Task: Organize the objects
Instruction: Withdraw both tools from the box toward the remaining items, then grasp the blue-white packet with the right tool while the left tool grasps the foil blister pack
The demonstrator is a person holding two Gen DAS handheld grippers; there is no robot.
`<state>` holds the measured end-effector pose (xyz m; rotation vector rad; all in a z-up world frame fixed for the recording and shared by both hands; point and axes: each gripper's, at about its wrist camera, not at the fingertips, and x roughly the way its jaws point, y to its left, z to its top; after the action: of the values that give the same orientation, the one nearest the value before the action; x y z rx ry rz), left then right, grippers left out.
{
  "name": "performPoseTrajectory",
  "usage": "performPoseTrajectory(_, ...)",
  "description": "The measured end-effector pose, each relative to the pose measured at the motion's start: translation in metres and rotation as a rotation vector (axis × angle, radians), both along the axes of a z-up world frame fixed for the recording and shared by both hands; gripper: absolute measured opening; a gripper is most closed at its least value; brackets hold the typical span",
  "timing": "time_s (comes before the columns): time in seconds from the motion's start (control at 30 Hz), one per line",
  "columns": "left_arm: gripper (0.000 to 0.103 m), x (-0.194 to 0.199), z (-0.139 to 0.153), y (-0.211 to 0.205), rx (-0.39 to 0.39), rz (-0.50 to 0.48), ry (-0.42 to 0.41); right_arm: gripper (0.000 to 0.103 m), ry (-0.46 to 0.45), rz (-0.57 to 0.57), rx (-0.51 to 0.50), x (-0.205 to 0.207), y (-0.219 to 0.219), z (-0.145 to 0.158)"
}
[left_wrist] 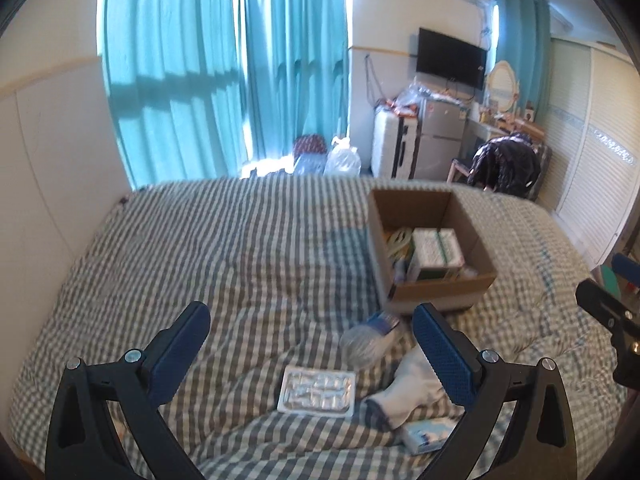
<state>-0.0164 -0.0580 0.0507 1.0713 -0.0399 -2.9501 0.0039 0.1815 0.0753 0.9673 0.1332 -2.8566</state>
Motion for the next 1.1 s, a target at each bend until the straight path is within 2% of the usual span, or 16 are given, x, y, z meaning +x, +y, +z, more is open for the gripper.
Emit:
performPoseTrajectory(0.27,0.103,-0.008,-0.078,0.007,-0.100,0.003,-0.090,0.103,-0.194,0.035,-0.032,-0.017,-0.012,-0.098)
performPoseTrajectory(0.47,0.103,-0.010,-0.125,0.013,-0.126,-0.030,-0.183,0.103,-0.335,0.069,-0.025,-0.021,-0.025,-0.163)
performPoseTrajectory(0.57,0.103,-0.010,-0.141,0.013,-0.107,-0.059,-0.219,0.102,-0.386,0.085,-0.043,-0.021,-0.029,-0.186)
performPoseTrajectory(0.67,0.103,-0.010,-0.153,0.011,-0.092,-0.074,-0.257,0.097,-0.431,0.133,-0.036,-0.020,-0.040,-0.199)
performPoseTrajectory(0.8,0.103,-0.014,-0.159,0.008,-0.082,-0.059,-0.285,0.096,-0.464,0.197,-0.043,-0.017,-0.055,-0.206)
performPoseTrajectory(0.97,0.103,-0.018,-0.165,0.003,-0.049,-0.055,-0.316,0.077,-0.549,0.219,-0.018,-0.016,-0.065,-0.226)
performPoseTrajectory(1.03,0.103,-0.020,-0.168,0.002,-0.038,-0.058,-0.330,0.074,-0.556,0.220,-0.025,-0.016,-0.064,-0.227)
performPoseTrajectory(1.1,0.103,-0.022,-0.170,0.000,-0.027,-0.058,-0.348,0.064,-0.541,0.227,-0.031,-0.014,-0.063,-0.224)
